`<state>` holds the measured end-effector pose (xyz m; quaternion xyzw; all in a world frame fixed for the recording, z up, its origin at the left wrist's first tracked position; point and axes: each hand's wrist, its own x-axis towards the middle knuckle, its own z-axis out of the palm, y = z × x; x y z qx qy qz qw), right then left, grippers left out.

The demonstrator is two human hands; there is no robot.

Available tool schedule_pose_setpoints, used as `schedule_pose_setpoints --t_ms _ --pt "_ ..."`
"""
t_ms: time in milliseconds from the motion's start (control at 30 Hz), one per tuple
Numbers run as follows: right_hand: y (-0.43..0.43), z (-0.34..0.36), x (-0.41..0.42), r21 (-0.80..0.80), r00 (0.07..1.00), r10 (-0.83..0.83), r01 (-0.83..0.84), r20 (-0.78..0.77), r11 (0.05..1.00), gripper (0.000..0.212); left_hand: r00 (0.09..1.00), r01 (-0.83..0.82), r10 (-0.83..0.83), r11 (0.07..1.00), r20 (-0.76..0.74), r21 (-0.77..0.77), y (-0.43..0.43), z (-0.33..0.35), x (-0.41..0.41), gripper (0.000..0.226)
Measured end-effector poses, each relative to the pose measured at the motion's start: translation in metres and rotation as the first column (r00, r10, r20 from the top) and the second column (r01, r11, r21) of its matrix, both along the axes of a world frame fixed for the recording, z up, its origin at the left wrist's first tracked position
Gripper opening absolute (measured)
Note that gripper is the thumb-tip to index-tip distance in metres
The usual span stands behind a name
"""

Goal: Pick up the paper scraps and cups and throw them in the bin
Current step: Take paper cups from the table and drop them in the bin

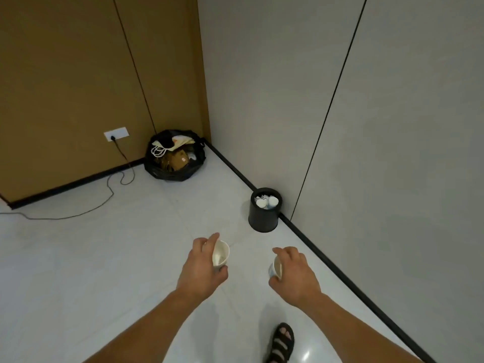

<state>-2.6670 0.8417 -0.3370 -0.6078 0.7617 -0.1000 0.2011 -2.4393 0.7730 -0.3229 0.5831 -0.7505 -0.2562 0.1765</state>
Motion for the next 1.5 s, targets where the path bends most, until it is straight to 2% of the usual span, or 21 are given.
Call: schedule_pose_setpoints --t_ms 300,467,667,833,967,1167,1333,1500 --pt "-0.161 0.007 -0.13 -0.017 1.0 0.02 -0.02 -0.024 1.0 0.072 0.998 0.035 -0.034 0.999 0.048 -0.023 -0.158 0.0 -0.151 0.079" --pt "-0.236 0.002 -0.177 0.01 1.0 0.009 -0.008 -0.029 1.0 0.071 0.997 0.066 -0.066 0.998 0.044 -0.008 -0.23 -0.012 -0.202 0.078" --pt "-0.343 -0.026 -0.218 0.044 0.999 -0.008 0.009 -0.032 0.999 0.07 0.991 0.132 -0.133 0.991 0.035 0.037 -0.345 -0.054 -0.249 0.078" --pt "-0.435 -0.069 -0.246 0.146 0.999 -0.045 0.047 -0.016 0.988 0.071 0.974 0.211 -0.218 0.972 0.061 0.105 -0.447 -0.099 -0.284 0.077" --pt "-0.491 -0.117 -0.266 0.202 0.995 -0.09 0.082 0.031 0.976 0.071 0.972 0.208 -0.221 0.966 0.079 0.154 -0.506 -0.143 -0.301 0.077" --pt "-0.572 -0.243 -0.3 0.179 0.989 -0.124 0.108 0.081 0.978 0.067 0.968 0.219 -0.234 0.965 0.089 0.147 -0.569 -0.265 -0.34 0.076" --pt "-0.621 -0.368 -0.321 0.125 0.994 -0.085 0.075 0.075 0.989 0.067 0.978 0.195 -0.203 0.968 0.04 0.157 -0.6 -0.385 -0.376 0.072" --pt "-0.636 -0.472 -0.337 0.112 0.999 0.031 -0.034 0.029 0.993 0.069 0.973 0.209 -0.222 0.966 0.071 0.153 -0.602 -0.503 -0.397 0.077"
